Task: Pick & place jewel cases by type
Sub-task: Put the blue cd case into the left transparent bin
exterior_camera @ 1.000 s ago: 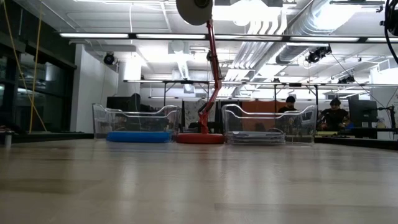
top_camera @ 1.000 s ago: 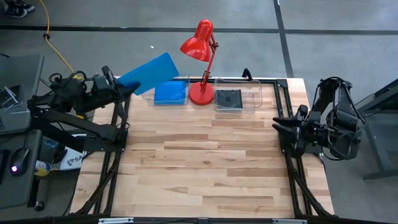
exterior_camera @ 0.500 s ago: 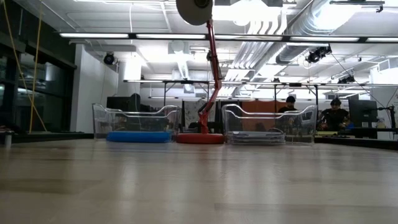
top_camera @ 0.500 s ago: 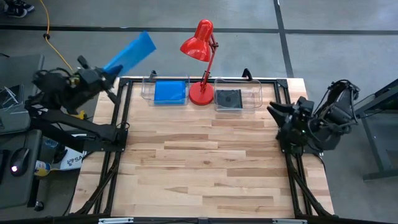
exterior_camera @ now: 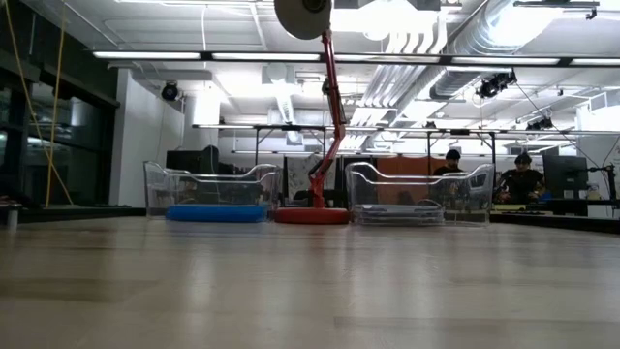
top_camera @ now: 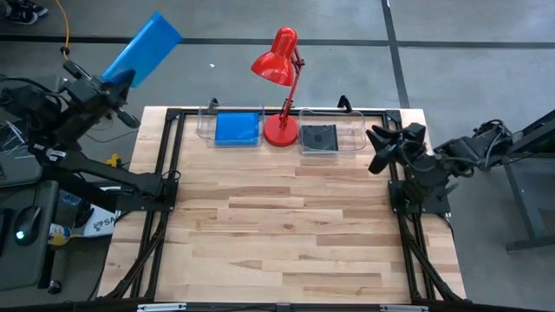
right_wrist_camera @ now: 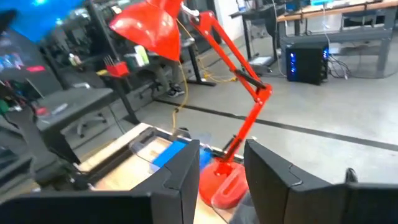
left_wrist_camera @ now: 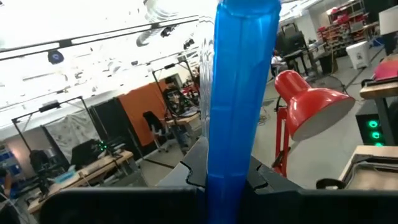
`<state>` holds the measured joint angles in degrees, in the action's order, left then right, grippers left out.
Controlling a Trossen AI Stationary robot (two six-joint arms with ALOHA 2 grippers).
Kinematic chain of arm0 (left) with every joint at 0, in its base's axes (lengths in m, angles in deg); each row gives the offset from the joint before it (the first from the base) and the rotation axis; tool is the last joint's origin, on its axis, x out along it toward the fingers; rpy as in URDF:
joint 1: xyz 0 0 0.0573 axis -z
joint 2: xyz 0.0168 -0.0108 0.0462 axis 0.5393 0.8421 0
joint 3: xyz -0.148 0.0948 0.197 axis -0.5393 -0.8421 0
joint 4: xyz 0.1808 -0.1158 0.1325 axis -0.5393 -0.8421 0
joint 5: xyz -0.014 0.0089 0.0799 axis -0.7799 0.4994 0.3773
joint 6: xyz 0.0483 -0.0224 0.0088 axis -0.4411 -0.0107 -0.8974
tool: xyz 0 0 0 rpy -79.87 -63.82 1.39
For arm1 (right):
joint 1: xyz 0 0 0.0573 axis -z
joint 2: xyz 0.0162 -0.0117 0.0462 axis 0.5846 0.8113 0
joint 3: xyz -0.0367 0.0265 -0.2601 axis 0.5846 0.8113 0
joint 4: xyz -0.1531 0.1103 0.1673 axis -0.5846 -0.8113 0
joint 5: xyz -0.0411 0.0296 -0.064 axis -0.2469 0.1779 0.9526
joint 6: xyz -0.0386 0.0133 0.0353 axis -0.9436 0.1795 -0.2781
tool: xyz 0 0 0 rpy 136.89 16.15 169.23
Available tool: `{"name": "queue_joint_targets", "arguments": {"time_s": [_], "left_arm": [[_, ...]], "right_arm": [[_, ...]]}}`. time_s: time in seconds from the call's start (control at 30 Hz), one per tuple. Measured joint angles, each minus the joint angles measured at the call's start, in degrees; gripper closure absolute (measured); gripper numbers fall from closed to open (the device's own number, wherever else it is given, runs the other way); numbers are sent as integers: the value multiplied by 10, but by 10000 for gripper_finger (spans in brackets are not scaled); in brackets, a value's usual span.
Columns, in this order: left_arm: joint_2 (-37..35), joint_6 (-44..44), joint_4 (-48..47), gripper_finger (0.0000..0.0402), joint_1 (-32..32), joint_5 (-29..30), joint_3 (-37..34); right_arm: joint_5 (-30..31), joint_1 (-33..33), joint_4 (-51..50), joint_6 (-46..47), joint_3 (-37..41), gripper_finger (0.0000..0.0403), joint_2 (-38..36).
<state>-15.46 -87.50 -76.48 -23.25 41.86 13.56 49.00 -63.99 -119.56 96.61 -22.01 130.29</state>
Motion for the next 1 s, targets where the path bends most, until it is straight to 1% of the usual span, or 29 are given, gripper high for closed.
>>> {"name": "queue_joint_targets", "arguments": {"time_s": [0.17,0.23,0.37,0.43,0.57,0.73,0.83,1.0], "left_arm": [[0,-4,15,383,0,5,3],[4,-9,25,383,0,21,3],[3,-59,72,383,0,77,2],[-4,-62,90,383,0,78,8],[-2,-59,111,383,0,62,28],[40,-60,105,383,0,63,28],[62,-65,112,383,0,80,27],[72,-94,188,383,0,87,27]], "right_arm": [[-29,50,-40,0,0,295,6],[-34,69,-58,-1,0,295,9],[-45,104,-85,-4,0,295,10],[-51,120,-90,-25,0,295,11],[-72,152,-90,-83,0,295,12],[-79,195,-89,-128,0,295,13],[-87,220,-89,-151,0,295,13],[-132,250,-88,-168,0,295,13]]}}
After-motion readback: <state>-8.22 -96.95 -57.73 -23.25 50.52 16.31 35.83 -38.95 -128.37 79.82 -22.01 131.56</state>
